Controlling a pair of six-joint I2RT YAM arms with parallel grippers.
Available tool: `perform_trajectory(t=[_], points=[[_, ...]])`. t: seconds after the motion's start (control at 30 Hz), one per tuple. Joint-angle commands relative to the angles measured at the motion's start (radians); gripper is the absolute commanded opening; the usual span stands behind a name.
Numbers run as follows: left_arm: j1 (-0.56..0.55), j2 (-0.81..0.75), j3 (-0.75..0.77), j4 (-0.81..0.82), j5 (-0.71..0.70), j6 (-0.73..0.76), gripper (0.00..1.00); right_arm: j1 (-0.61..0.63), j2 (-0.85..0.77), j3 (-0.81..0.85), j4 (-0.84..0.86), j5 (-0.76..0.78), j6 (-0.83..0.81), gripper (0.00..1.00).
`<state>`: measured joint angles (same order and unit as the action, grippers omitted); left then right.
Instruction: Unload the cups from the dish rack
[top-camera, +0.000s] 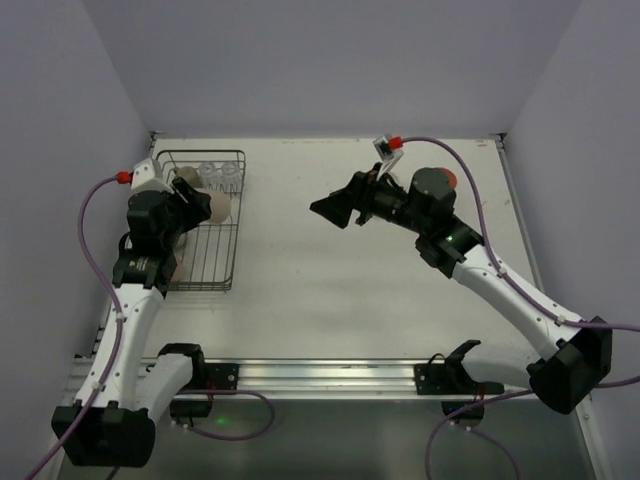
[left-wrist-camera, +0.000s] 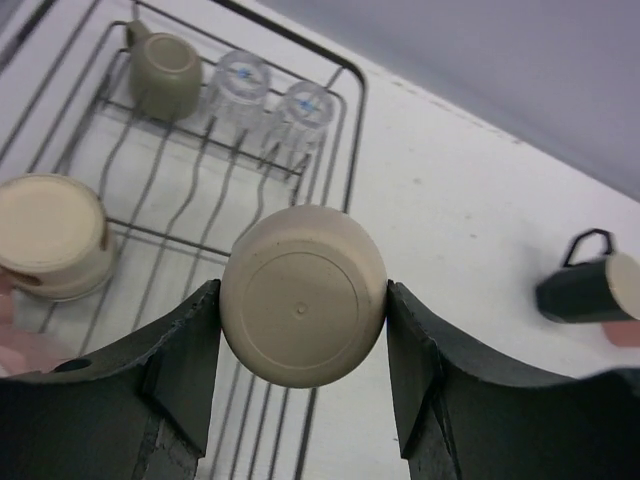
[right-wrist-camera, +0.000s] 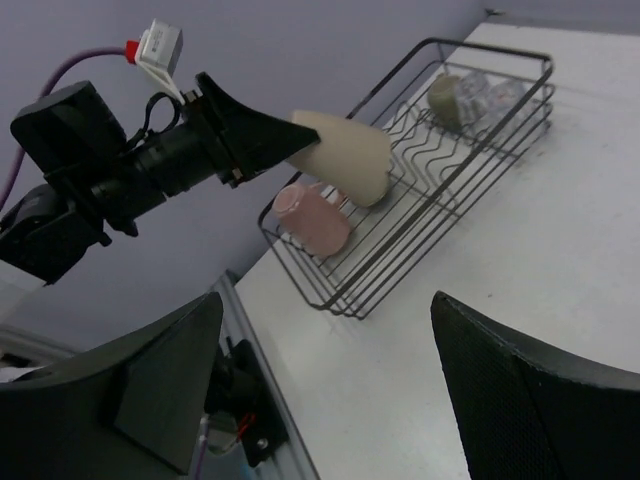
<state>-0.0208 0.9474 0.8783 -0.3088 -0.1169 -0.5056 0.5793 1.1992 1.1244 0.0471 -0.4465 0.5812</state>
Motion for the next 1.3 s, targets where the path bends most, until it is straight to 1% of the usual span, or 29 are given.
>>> perform_trajectory(t=[0.0, 0.03, 0.07, 0.1, 0.13, 0.17, 0.2, 0.23, 0.27, 0.3, 0.4, 0.57, 0.67, 0.77, 0.8, 0.83, 0.87, 0.9, 0.93, 0.97, 1.0, 1.03, 1.07, 1.1, 1.13, 1.17, 1.2, 1.23, 1.27], points=[[0.004, -0.087, -0.082, 0.136, 0.271, -0.082, 0.11, 0.07, 0.025, -0.106, 0.27, 0.066, 0.159, 0.86], [0.004, -0.111, -0.099, 0.17, 0.409, -0.105, 0.11, 0.074, 0.033, -0.129, 0.352, 0.065, 0.181, 0.85], [0.004, -0.117, -0.134, 0.212, 0.483, -0.161, 0.11, 0.08, 0.042, -0.168, 0.391, 0.054, 0.204, 0.84], [0.004, -0.121, -0.153, 0.305, 0.546, -0.192, 0.11, 0.08, 0.059, -0.187, 0.428, 0.052, 0.245, 0.83], [0.004, -0.124, -0.173, 0.368, 0.656, -0.227, 0.11, 0.082, 0.065, -0.205, 0.491, 0.049, 0.258, 0.78], [0.004, -0.125, -0.212, 0.423, 0.702, -0.3, 0.1, 0.083, 0.072, -0.231, 0.513, 0.048, 0.269, 0.76], [0.004, -0.125, -0.231, 0.529, 0.739, -0.335, 0.1, 0.083, 0.08, -0.236, 0.523, 0.043, 0.278, 0.75], [0.004, -0.125, -0.243, 0.569, 0.788, -0.364, 0.1, 0.085, 0.097, -0.238, 0.525, 0.037, 0.281, 0.75], [0.002, -0.127, -0.266, 0.609, 0.809, -0.416, 0.09, 0.088, 0.105, -0.238, 0.527, 0.031, 0.284, 0.74], [-0.004, -0.127, -0.278, 0.702, 0.827, -0.445, 0.09, 0.09, 0.114, -0.239, 0.527, 0.026, 0.289, 0.74], [-0.03, -0.116, -0.309, 0.831, 0.875, -0.53, 0.09, 0.094, 0.131, -0.248, 0.536, 0.037, 0.301, 0.74], [-0.088, -0.108, -0.332, 0.886, 0.864, -0.548, 0.09, 0.106, 0.149, -0.238, 0.562, 0.023, 0.332, 0.74], [-0.135, -0.099, -0.343, 0.895, 0.843, -0.541, 0.09, 0.123, 0.16, -0.212, 0.593, -0.012, 0.341, 0.71], [-0.181, -0.081, -0.341, 0.907, 0.83, -0.531, 0.12, 0.136, 0.178, -0.184, 0.597, -0.021, 0.353, 0.59], [-0.186, -0.076, -0.337, 0.901, 0.829, -0.527, 0.17, 0.137, 0.18, -0.186, 0.62, -0.023, 0.37, 0.45], [-0.189, -0.072, -0.325, 0.892, 0.826, -0.51, 0.23, 0.136, 0.177, -0.202, 0.637, -0.017, 0.379, 0.37], [-0.191, -0.071, -0.317, 0.858, 0.821, -0.493, 0.33, 0.136, 0.166, -0.212, 0.649, 0.005, 0.39, 0.27], [-0.189, -0.076, -0.306, 0.825, 0.813, -0.472, 0.63, 0.137, 0.16, -0.216, 0.64, 0.017, 0.387, 0.17], [-0.191, -0.085, -0.277, 0.783, 0.786, -0.412, 0.77, 0.136, 0.152, -0.219, 0.616, 0.031, 0.378, 0.05], [-0.189, -0.091, -0.262, 0.684, 0.768, -0.375, 0.88, 0.136, 0.143, -0.212, 0.582, 0.066, 0.361, 0.01], [-0.189, -0.104, -0.245, 0.628, 0.749, -0.338, 1.0, 0.137, 0.129, -0.203, 0.48, 0.083, 0.312, 0.0], [-0.189, -0.111, -0.208, 0.573, 0.691, -0.258, 1.0, 0.136, 0.125, -0.172, 0.423, 0.1, 0.283, 0.0], [-0.191, -0.117, -0.191, 0.466, 0.659, -0.22, 1.0, 0.134, 0.12, -0.151, 0.365, 0.118, 0.246, 0.0], [-0.191, -0.124, -0.176, 0.418, 0.63, -0.188, 1.0, 0.136, 0.123, -0.115, 0.188, 0.165, 0.153, 0.0], [-0.189, -0.137, -0.147, 0.372, 0.562, -0.119, 1.0, 0.133, 0.144, -0.022, 0.08, 0.202, 0.102, 0.0], [-0.189, -0.14, -0.133, 0.264, 0.527, -0.084, 1.0, 0.134, 0.163, 0.026, -0.009, 0.241, -0.002, 0.0], [-0.191, -0.145, -0.119, 0.217, 0.496, -0.053, 1.0, 0.131, 0.186, 0.073, -0.182, 0.302, -0.054, 0.0], [-0.189, -0.147, -0.099, 0.179, 0.437, 0.013, 1.0, 0.126, 0.247, 0.174, -0.266, 0.325, -0.099, 0.0], [-0.191, -0.147, -0.093, 0.116, 0.412, 0.042, 1.0, 0.123, 0.284, 0.23, -0.415, 0.351, -0.177, 0.0]])
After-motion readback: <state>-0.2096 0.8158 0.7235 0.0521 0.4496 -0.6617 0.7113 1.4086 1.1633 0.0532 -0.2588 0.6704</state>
